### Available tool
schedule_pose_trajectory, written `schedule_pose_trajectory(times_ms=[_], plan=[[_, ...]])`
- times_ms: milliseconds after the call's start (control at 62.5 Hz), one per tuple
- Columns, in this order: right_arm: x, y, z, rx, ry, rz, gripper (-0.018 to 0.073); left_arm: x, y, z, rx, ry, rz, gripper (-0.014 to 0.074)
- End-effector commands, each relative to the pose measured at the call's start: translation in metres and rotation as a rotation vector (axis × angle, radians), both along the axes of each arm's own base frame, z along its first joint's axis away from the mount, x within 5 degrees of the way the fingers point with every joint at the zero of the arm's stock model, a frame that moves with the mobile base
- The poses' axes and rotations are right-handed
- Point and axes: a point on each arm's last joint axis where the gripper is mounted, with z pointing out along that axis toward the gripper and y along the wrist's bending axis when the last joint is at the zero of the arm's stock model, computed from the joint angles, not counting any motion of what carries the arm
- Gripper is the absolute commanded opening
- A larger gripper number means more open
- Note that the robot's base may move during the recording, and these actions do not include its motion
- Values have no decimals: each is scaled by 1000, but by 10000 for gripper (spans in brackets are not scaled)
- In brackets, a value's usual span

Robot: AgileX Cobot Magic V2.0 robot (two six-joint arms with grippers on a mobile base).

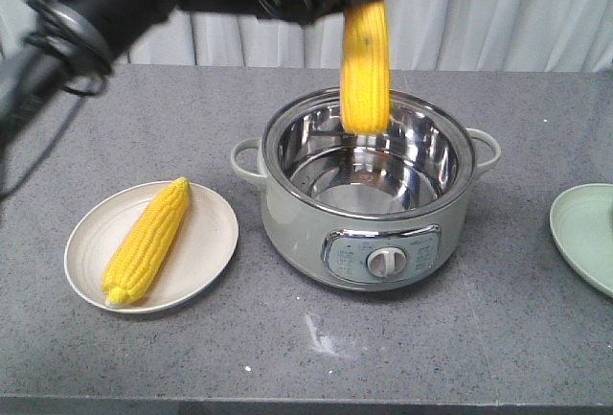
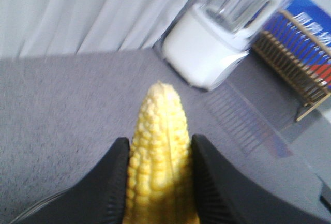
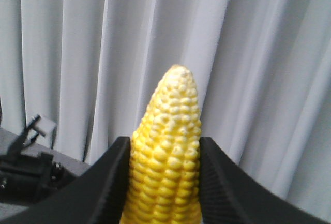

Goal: Distribute corn equally
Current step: 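Lift the last corn ear out of the pot with the left gripper, then turn the base away from the pot holding both corn ears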

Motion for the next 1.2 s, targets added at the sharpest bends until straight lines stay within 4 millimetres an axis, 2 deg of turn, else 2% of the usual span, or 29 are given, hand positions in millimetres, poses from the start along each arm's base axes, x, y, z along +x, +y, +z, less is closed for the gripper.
schedule_pose_trajectory(times_ms=[0,160,304,384,752,1024,1184], plan=[[-9,-3,14,47,-64,-13,-2,-45,29,84,-102,-147,-7,-8],[-11,1,5,62,44,38,-2,-86,55,117,5,-188,-77,-8],[-13,7,-5,59,162,107,-2,-117,70,123,191,-165,-129,-8],[-11,11,-10,67,210,140,-2,-126,76,122,263,-128,-137,-8],[5,23,-44,23,506,263,-2,-134,84,127,280,-77,-74,-8],[11,26,-55,21,611,300,-2,-140,93,133,312,-87,-2,-8],[12,29,-56,51,627,337,-2,-143,95,129,334,-71,7,-8]])
